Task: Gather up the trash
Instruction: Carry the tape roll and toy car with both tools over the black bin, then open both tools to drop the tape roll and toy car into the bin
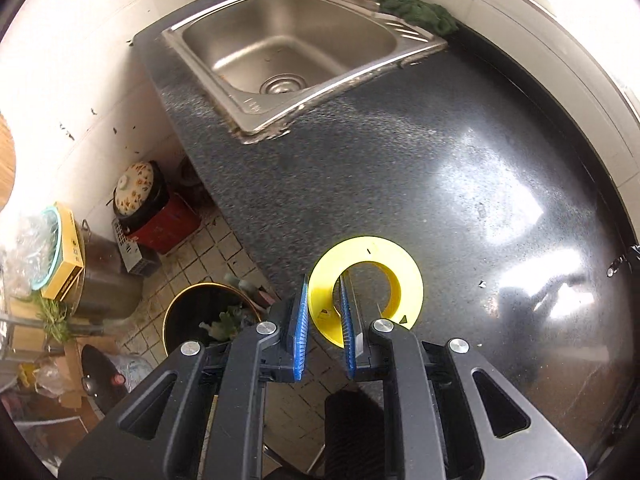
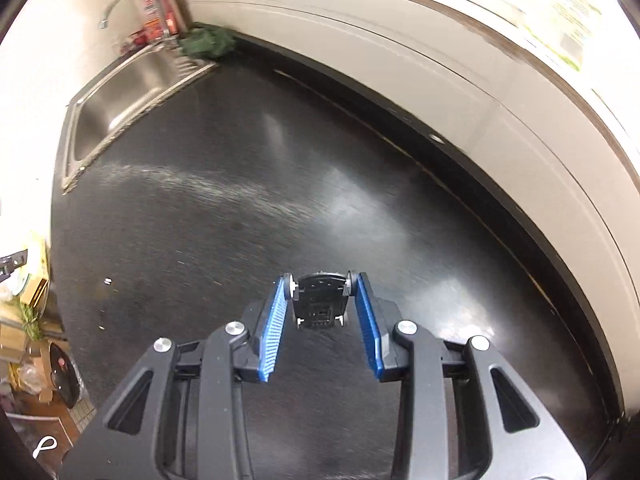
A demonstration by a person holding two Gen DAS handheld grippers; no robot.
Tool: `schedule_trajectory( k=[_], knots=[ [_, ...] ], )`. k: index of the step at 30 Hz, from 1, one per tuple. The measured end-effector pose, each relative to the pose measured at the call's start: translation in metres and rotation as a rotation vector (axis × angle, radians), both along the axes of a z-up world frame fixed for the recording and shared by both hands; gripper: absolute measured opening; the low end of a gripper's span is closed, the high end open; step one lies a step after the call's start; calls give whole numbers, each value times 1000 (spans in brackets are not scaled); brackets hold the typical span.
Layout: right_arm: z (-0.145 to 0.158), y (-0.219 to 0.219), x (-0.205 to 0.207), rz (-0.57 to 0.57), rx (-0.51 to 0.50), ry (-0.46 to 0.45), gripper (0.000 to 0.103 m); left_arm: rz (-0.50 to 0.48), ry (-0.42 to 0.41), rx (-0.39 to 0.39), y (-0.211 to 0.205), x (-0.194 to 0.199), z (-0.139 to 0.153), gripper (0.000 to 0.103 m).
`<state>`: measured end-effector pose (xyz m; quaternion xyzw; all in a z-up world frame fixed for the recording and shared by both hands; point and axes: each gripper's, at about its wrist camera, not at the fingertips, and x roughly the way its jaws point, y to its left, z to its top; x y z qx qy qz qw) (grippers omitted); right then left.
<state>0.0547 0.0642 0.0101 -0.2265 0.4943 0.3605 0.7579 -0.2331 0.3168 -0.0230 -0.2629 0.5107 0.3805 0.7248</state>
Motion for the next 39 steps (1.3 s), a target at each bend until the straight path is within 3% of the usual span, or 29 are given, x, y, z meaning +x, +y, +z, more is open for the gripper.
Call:
schedule_trajectory(
  k=[7, 14, 26, 33, 39],
  knots=[
    [4, 59, -25, 93, 37, 50, 35, 133, -16, -8, 14, -60, -1, 14],
    [8, 124, -75, 253, 50, 71, 35, 252, -4, -27, 17, -118, -10, 14],
    [-5, 248, -228, 611, 44, 151, 35, 473, 15, -72, 12, -231, -31, 14],
    [-31, 296, -329, 799, -23, 180, 35, 540, 12, -128, 12, -267, -59, 14],
    [-60, 325, -380, 873, -85, 212, 35, 581, 4, -176, 19, -286, -84, 14]
  ],
)
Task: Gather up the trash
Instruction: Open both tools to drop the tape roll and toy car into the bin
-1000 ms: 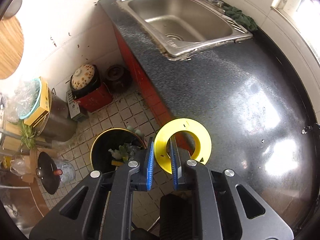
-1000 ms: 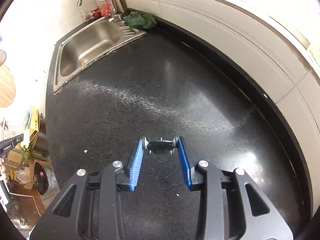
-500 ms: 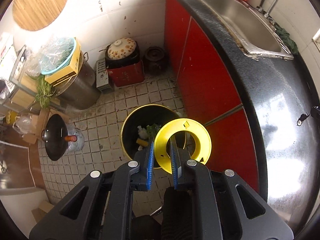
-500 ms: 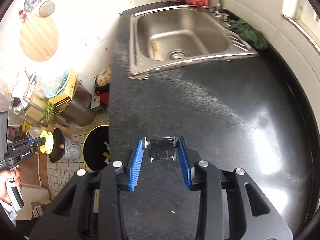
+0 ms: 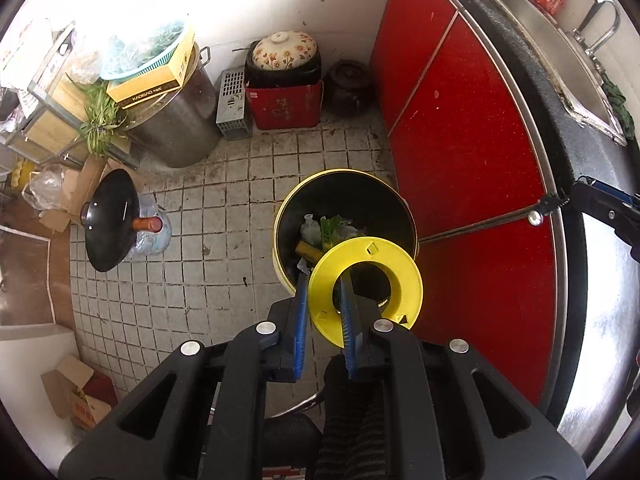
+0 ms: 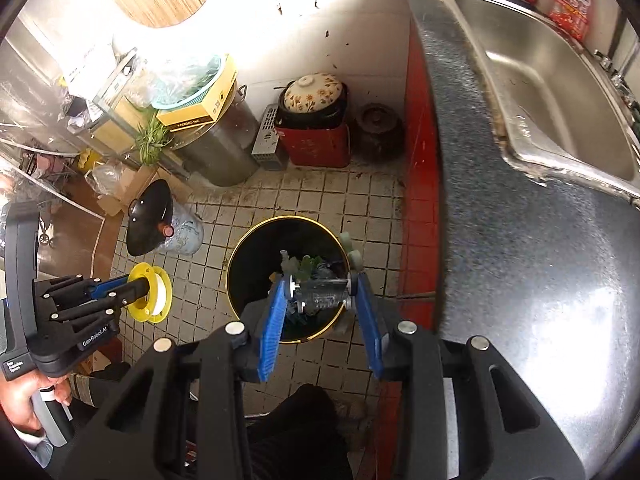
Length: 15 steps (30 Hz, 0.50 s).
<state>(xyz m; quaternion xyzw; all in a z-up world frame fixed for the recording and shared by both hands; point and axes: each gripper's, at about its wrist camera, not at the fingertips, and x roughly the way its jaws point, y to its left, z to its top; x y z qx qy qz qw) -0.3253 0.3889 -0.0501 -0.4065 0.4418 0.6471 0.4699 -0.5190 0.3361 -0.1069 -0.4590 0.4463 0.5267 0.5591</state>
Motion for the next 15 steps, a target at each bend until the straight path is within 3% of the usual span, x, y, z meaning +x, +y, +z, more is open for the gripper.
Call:
schedule_trajectory(
  k=[7, 11, 12, 13, 14, 15],
  knots=[
    [-22, 14, -30, 27, -46, 30, 35, 5, -23, -34, 8, -6, -20, 14],
    [-31, 22, -41, 37, -86, 88, 35, 15, -94, -53, 12, -6, -28, 15],
    [-30, 25, -40, 30, -92, 119, 35, 22, -122, -66, 14, -7, -30, 27],
    [-29, 27, -39, 12, -90, 151, 36, 29, -136, -81, 15, -8, -31, 66],
    [-25, 28, -35, -15, -88, 182, 39, 42, -121, -92, 15, -10, -31, 85],
    [-21, 30, -32, -45, -94, 204, 56, 57, -100, -75, 15, -10, -26, 97]
  ],
)
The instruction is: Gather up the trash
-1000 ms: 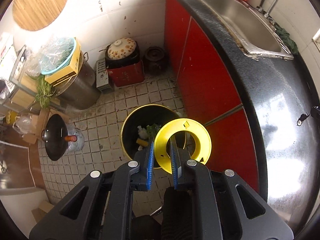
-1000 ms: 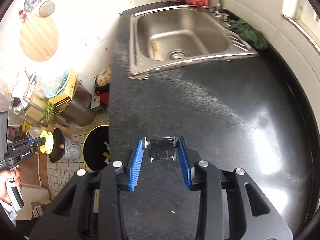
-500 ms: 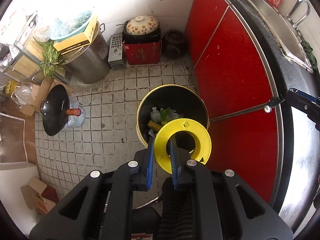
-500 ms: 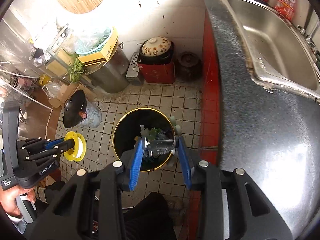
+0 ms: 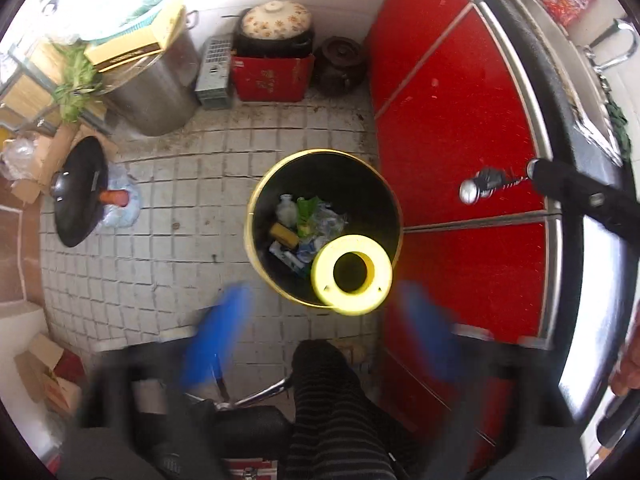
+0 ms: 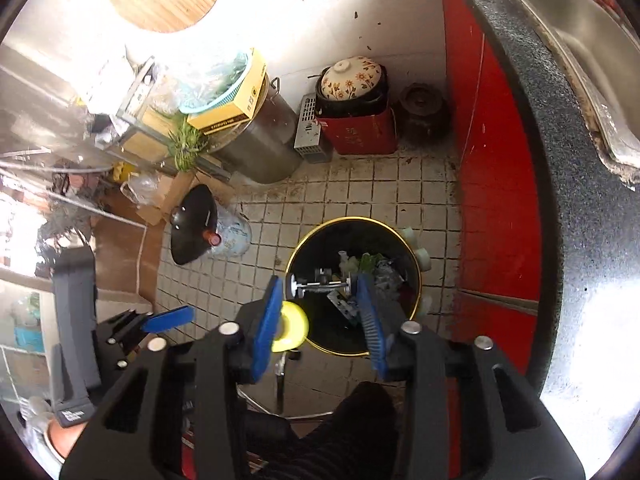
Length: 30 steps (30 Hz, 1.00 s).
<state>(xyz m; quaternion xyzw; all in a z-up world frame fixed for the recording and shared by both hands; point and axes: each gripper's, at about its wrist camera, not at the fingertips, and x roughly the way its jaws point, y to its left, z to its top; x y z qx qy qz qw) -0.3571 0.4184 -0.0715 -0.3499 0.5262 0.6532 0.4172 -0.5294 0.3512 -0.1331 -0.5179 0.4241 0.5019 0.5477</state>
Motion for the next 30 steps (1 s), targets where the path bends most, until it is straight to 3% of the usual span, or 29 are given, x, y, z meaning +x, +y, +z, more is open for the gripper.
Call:
schedule_trajectory(
  k=[1, 2, 5, 8, 11, 13, 16, 21, 26, 30],
  knots=[
    [5, 1, 3, -21, -2, 18, 77, 12, 5, 31, -1, -4, 7, 97],
    [11, 1, 6, -34, 8, 33, 81, 16, 1, 39, -1, -5, 11, 97],
    [35, -5, 21, -49, 49, 39, 84, 23, 29, 62, 1, -2, 27, 97],
    [67, -20, 47, -97, 109, 54, 96, -21, 78, 136, 3, 15, 51, 97],
    [100, -59, 94, -209, 221, -10, 96, -100, 114, 195, 8, 52, 70, 97],
    [111, -98, 140, -349, 263, -115, 96, -185, 98, 220, 11, 90, 80, 97],
    [111, -165, 209, -584, 232, -267, 96, -371, 80, 263, 2, 171, 95, 97],
    [106, -296, 294, -937, 120, -390, 96, -726, 34, 357, -55, 319, 120, 97],
    [107, -422, 331, -1231, 52, -411, 96, -1021, -38, 420, -147, 429, 138, 97],
    [105, -504, 330, -1405, 6, -419, 96, -1203, -84, 417, -221, 482, 136, 97]
  ],
)
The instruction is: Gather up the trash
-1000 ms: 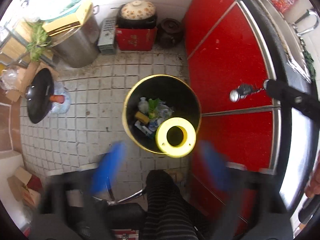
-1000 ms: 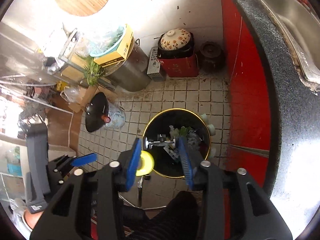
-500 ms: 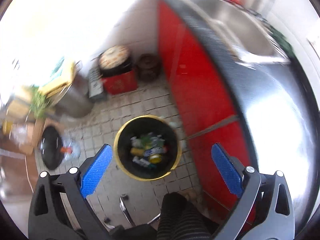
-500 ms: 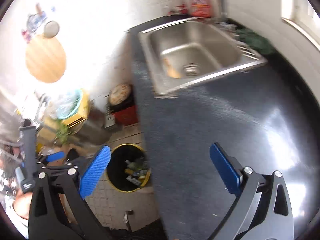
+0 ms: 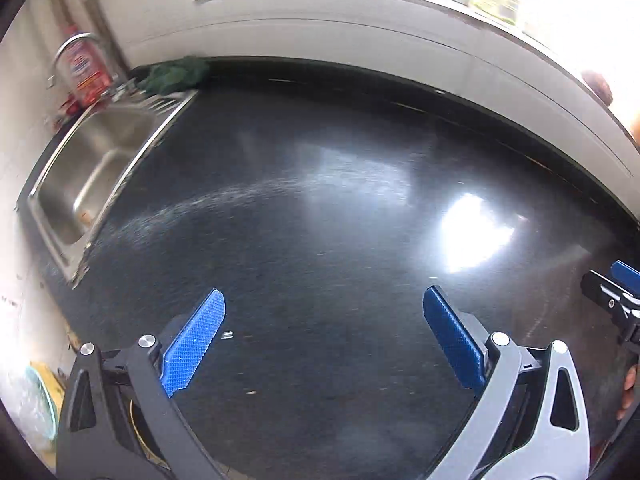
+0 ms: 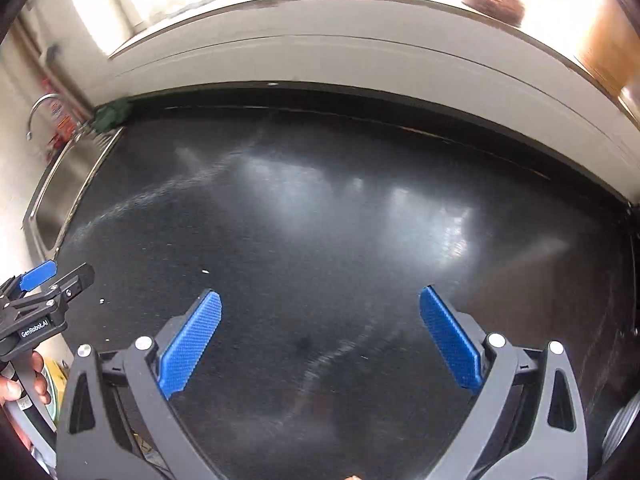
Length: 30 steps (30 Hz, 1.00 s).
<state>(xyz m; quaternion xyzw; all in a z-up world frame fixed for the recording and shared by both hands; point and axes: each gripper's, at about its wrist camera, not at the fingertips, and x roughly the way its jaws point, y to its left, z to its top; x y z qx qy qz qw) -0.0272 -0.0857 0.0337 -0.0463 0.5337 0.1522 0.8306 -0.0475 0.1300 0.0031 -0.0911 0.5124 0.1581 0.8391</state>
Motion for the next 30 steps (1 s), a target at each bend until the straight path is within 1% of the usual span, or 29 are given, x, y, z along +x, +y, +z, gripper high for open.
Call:
schedule_trajectory(
  k=[3, 6, 10, 14, 17, 22, 26, 30],
  knots=[
    [-4, -54, -5, -108, -5, 21, 96, -118, 18, -20, -57, 30, -8, 97],
    [-16, -100, -15, -190, -8, 43, 96, -204, 29, -26, -105, 49, -20, 97],
    [-38, -146, -31, -289, -15, 80, 96, -265, 48, -46, -159, 66, -41, 97],
    [-51, -175, -42, -345, -22, 93, 96, -338, 98, -45, -201, 71, -60, 97],
    [-56, -190, -47, -373, -18, 96, 96, -353, 120, -38, -213, 72, -68, 97],
    [-57, -216, -51, -407, -1, 95, 96, -349, 139, -39, -217, 70, -74, 97],
    [-63, -225, -46, -413, 12, 95, 96, -340, 142, -28, -215, 72, -76, 97],
    [-65, -225, -42, -401, 19, 98, 96, -323, 150, -31, -208, 65, -75, 97]
  ],
)
